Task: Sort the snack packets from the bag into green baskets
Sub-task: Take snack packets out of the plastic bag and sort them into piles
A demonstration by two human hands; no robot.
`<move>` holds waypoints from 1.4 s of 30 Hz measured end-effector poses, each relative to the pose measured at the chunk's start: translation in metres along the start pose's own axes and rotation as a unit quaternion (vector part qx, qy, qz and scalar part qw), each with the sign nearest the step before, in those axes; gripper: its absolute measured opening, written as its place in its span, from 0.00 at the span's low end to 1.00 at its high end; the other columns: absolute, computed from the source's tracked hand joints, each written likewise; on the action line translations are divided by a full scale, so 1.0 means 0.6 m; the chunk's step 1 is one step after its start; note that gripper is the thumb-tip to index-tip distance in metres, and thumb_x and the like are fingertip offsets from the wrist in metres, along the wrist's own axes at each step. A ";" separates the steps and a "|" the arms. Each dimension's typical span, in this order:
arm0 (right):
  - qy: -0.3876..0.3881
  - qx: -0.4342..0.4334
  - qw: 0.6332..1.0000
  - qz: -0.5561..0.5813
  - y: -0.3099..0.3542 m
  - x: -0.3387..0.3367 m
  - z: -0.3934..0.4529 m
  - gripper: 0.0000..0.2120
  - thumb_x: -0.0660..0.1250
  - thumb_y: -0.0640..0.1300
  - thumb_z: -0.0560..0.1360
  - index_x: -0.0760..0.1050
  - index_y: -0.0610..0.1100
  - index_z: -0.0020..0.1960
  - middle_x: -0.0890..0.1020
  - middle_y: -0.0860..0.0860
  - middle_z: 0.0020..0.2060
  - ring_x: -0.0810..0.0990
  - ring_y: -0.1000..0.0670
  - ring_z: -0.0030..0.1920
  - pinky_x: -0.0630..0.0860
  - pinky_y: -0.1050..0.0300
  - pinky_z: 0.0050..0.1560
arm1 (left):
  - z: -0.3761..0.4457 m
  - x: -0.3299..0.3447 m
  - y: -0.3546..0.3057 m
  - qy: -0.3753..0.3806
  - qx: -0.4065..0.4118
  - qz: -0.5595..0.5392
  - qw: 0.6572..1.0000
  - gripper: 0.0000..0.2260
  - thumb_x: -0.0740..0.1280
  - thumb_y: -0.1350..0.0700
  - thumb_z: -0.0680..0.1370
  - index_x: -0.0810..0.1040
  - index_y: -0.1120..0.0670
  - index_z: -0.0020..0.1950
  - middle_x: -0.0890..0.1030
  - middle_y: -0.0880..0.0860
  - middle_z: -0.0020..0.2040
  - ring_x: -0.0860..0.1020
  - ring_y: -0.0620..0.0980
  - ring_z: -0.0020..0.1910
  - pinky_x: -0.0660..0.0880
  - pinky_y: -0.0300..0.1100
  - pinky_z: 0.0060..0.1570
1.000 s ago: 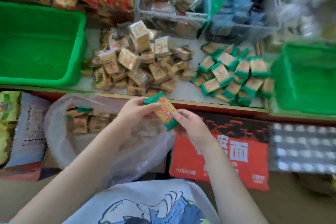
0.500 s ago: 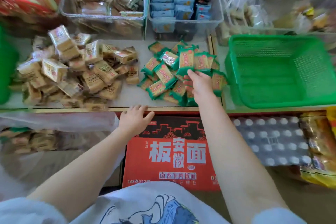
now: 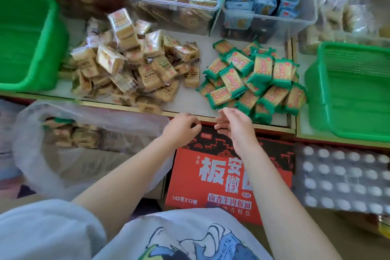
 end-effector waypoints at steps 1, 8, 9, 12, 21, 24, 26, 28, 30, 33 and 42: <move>0.016 0.011 1.000 -0.016 -0.017 0.028 -0.012 0.08 0.61 0.42 0.83 0.78 0.42 0.50 0.82 0.47 0.38 0.81 0.49 0.34 0.78 0.58 0.35 | -0.017 -0.017 0.029 -0.037 -0.006 -0.028 0.999 0.13 0.61 0.49 0.82 0.80 0.50 0.61 0.82 0.51 0.58 0.77 0.53 0.59 0.75 0.48 0.55; 0.177 0.070 0.965 -0.181 -0.170 0.315 -0.040 0.03 0.66 0.43 0.82 0.77 0.44 0.50 0.82 0.47 0.40 0.81 0.49 0.36 0.77 0.59 0.36 | -0.252 -0.090 0.398 -0.242 -0.209 -0.080 0.944 0.26 0.49 0.43 0.82 0.81 0.58 0.51 0.81 0.58 0.54 0.76 0.60 0.57 0.72 0.52 0.57; 0.213 0.085 0.953 -0.198 -0.195 0.367 -0.047 0.03 0.66 0.43 0.82 0.77 0.45 0.50 0.82 0.47 0.41 0.82 0.49 0.38 0.77 0.58 0.37 | -0.282 -0.098 0.445 -0.271 -0.244 -0.064 0.929 0.25 0.51 0.44 0.83 0.81 0.59 0.58 0.77 0.62 0.63 0.72 0.62 0.65 0.68 0.54 0.65; 0.259 0.120 0.933 -0.220 -0.271 0.508 -0.059 0.02 0.66 0.42 0.81 0.77 0.44 0.53 0.81 0.47 0.44 0.81 0.48 0.44 0.79 0.54 0.41 | -0.338 -0.113 0.553 -0.282 -0.340 -0.024 0.897 0.20 0.59 0.47 0.84 0.74 0.56 0.71 0.57 0.66 0.78 0.55 0.64 0.77 0.56 0.57 0.73; 0.072 0.273 0.956 -0.083 -0.404 0.723 0.030 0.24 0.70 0.50 0.79 0.70 0.43 0.71 0.79 0.44 0.62 0.81 0.43 0.56 0.80 0.55 0.37 | -0.318 -0.081 0.730 -0.109 -0.331 -0.228 0.909 0.26 0.57 0.36 0.80 0.58 0.36 0.79 0.47 0.54 0.83 0.59 0.60 0.78 0.63 0.58 0.73; 0.005 0.264 0.962 -0.070 -0.417 0.737 0.044 0.32 0.75 0.48 0.75 0.67 0.43 0.74 0.78 0.43 0.64 0.81 0.42 0.57 0.78 0.56 0.32 | -0.321 -0.080 0.747 -0.110 -0.310 -0.254 0.909 0.24 0.58 0.41 0.82 0.59 0.36 0.78 0.48 0.54 0.83 0.55 0.58 0.79 0.60 0.58 0.74; -0.005 0.269 0.961 -0.061 -0.420 0.737 0.038 0.32 0.77 0.47 0.73 0.68 0.42 0.73 0.79 0.43 0.63 0.81 0.45 0.52 0.77 0.58 0.29 | -0.328 -0.083 0.744 -0.116 -0.305 -0.270 0.906 0.23 0.59 0.43 0.83 0.60 0.37 0.78 0.47 0.53 0.83 0.51 0.54 0.81 0.57 0.53 0.76; 0.001 0.281 0.959 -0.047 -0.413 0.727 0.025 0.30 0.77 0.46 0.73 0.71 0.42 0.71 0.81 0.43 0.59 0.81 0.49 0.44 0.75 0.62 0.26 | -0.334 -0.090 0.740 -0.116 -0.303 -0.274 0.905 0.22 0.59 0.42 0.83 0.61 0.35 0.77 0.47 0.52 0.83 0.51 0.54 0.81 0.57 0.50 0.74; 0.009 0.284 0.958 -0.023 -0.399 0.707 0.005 0.26 0.76 0.42 0.74 0.73 0.40 0.69 0.84 0.45 0.53 0.81 0.51 0.37 0.76 0.62 0.27 | -0.337 -0.097 0.735 -0.101 -0.304 -0.280 0.905 0.22 0.59 0.40 0.83 0.61 0.34 0.77 0.49 0.53 0.82 0.54 0.56 0.80 0.60 0.52 0.73; 0.032 0.274 0.961 -0.028 -0.358 0.663 -0.039 0.22 0.74 0.36 0.75 0.73 0.39 0.66 0.84 0.45 0.50 0.83 0.50 0.38 0.79 0.58 0.34 | -0.336 -0.121 0.706 -0.101 -0.305 -0.239 0.916 0.24 0.60 0.42 0.82 0.61 0.38 0.78 0.50 0.58 0.82 0.54 0.59 0.79 0.59 0.56 0.74; 0.135 0.089 0.986 0.032 -0.087 0.586 -0.092 0.07 0.65 0.35 0.80 0.76 0.39 0.57 0.84 0.42 0.50 0.84 0.47 0.39 0.81 0.53 0.42 | -0.210 -0.329 0.547 -0.399 -0.077 -0.019 0.914 0.25 0.60 0.49 0.80 0.67 0.55 0.76 0.63 0.57 0.79 0.57 0.58 0.79 0.48 0.56 0.77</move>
Point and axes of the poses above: each hand's wrist, its own z-axis towards the middle knuckle, its own x-axis out of the palm, y = z × x, the point moved 4 cm from there along z, towards the middle knuckle
